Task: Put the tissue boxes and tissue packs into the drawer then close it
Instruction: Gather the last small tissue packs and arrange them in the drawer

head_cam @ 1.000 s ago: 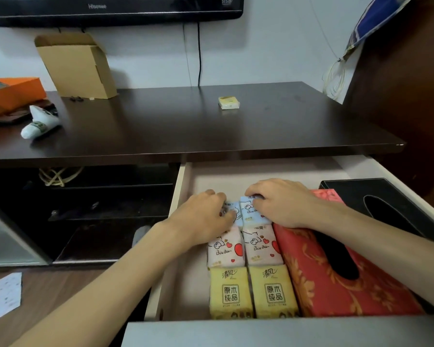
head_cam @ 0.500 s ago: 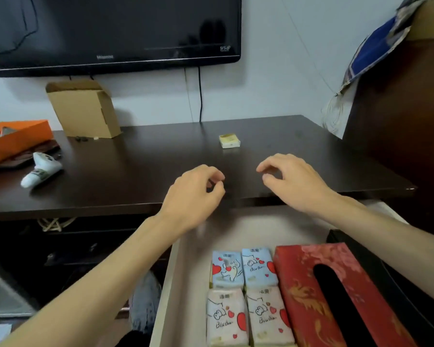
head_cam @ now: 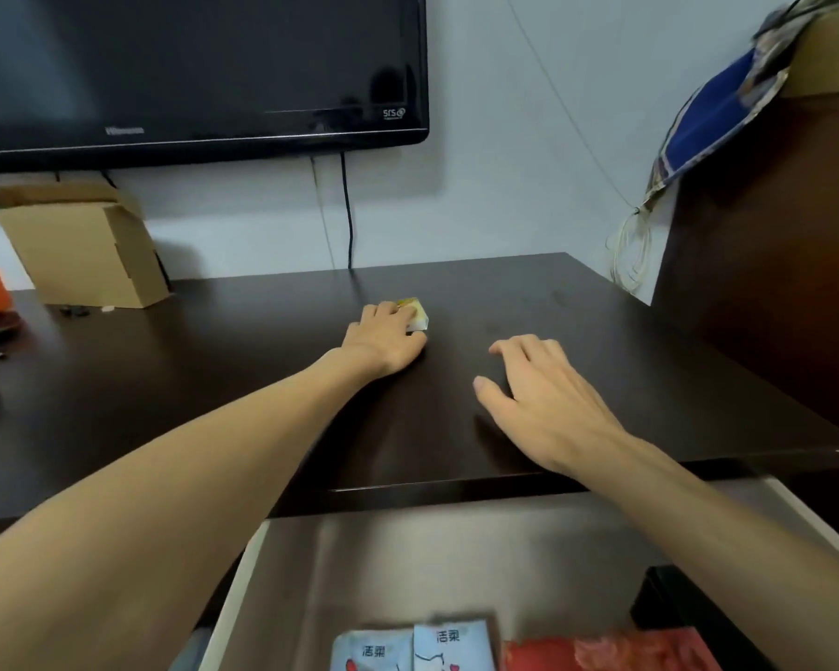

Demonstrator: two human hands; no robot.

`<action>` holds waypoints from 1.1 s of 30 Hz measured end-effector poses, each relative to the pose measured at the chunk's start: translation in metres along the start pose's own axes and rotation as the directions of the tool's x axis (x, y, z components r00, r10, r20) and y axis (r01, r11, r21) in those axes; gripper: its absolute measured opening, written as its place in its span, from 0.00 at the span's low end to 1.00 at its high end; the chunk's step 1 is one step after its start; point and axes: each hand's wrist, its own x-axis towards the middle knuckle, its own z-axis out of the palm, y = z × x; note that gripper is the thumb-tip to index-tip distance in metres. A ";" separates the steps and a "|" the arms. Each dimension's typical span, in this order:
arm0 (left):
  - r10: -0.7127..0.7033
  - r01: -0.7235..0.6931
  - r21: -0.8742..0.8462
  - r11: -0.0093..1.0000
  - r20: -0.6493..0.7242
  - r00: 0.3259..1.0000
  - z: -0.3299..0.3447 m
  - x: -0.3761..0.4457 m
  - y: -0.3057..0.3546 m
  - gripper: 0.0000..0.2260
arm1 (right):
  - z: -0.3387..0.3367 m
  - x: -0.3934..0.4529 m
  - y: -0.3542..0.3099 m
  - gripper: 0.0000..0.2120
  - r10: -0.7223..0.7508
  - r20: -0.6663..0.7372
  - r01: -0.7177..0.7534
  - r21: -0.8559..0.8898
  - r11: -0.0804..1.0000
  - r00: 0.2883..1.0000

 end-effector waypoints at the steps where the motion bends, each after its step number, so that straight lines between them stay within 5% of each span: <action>1: 0.005 -0.005 0.014 1.000 -0.006 1.000 0.001 0.000 0.001 0.21 | 0.000 0.001 0.000 0.27 0.005 0.005 -0.005 0.006 1.000 1.000; 7: 0.221 -0.228 -0.329 0.917 -0.057 0.974 -0.018 -0.050 0.007 0.05 | -0.004 0.000 0.004 0.25 -0.032 0.019 0.030 0.057 0.998 0.999; 12: 0.289 -0.180 -0.655 0.734 0.061 0.955 -0.027 -0.101 0.006 0.25 | -0.007 -0.007 0.006 0.29 -0.131 0.019 0.125 0.190 0.974 0.991; 18: 0.109 -0.231 -0.512 0.827 -0.258 0.960 -0.032 -0.143 0.008 0.32 | -0.008 -0.018 0.001 0.26 -0.351 0.106 0.344 0.081 0.935 0.930; 24: 0.071 -0.282 -0.531 0.799 -0.383 0.921 -0.029 -0.230 -0.009 0.24 | -0.004 -0.026 -0.013 0.13 -0.392 -0.079 0.398 0.081 0.914 0.917; 28: 0.049 -0.270 -0.542 0.796 -0.386 0.921 -0.017 -0.290 -0.023 0.21 | -0.011 -0.029 -0.028 0.10 -0.309 0.032 0.285 0.300 0.910 0.951; 33: 0.104 -0.146 -0.260 0.955 -0.171 0.980 -0.015 -0.327 -0.035 0.14 | -0.026 -0.040 -0.048 0.12 -0.149 0.220 0.059 0.369 0.927 0.964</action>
